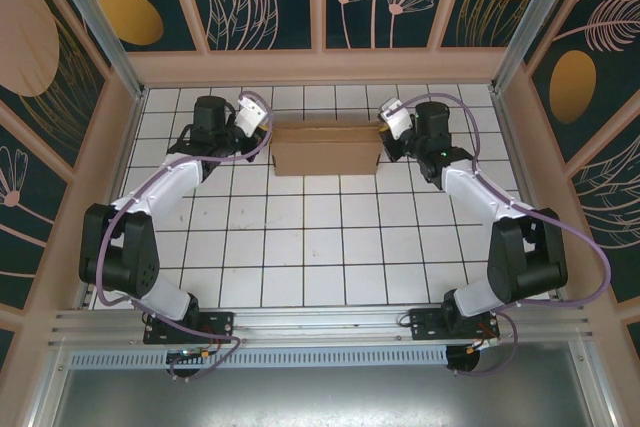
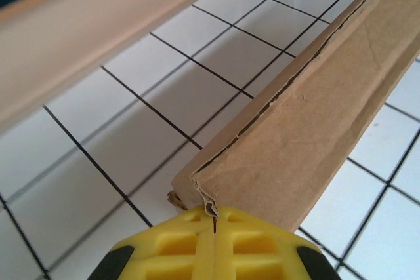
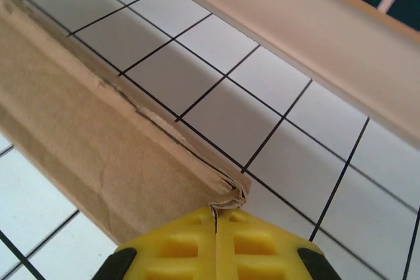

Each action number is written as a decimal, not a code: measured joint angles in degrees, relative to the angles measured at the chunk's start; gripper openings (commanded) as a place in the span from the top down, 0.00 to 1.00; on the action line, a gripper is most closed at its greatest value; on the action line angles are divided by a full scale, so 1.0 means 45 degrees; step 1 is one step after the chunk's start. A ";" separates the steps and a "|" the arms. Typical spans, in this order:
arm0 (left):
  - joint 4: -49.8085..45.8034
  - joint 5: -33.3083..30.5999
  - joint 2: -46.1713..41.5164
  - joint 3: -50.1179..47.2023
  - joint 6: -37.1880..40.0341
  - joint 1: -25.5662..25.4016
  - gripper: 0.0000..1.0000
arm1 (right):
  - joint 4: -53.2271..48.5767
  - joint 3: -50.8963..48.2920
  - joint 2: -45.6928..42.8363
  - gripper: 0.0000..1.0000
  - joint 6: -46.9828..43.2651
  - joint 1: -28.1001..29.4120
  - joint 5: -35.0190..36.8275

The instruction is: Fold the paper box

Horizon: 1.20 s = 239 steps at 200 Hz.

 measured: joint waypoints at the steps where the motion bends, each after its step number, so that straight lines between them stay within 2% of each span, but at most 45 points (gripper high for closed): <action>1: -0.0024 -0.0005 0.0005 0.0000 -0.0058 -0.0005 1.00 | -0.0024 0.0015 0.0000 1.00 0.0039 0.0005 0.0019; 47: -0.1428 -0.0398 0.0767 0.1506 -0.2909 -0.0078 1.00 | -0.1035 0.0777 0.0015 1.00 0.2409 0.0209 0.0529; 92: -0.3322 -0.0753 0.1681 0.3366 -0.4716 -0.0131 1.00 | -0.3070 0.3410 0.1073 1.00 0.4702 0.0262 0.0767; 124: -0.4197 -0.0845 0.2404 0.4469 -0.5362 -0.0131 1.00 | -0.4299 0.4381 0.1661 1.00 0.5702 0.0257 0.0767; 175: -0.4847 -0.0835 0.2521 0.4906 -0.5897 -0.0131 1.00 | -0.5610 0.5081 0.2361 1.00 0.6659 0.0238 0.0656; 239: -0.5149 -0.0850 0.2749 0.5304 -0.6266 -0.0141 1.00 | -0.5629 0.5008 0.2356 1.00 0.6747 0.0238 0.0738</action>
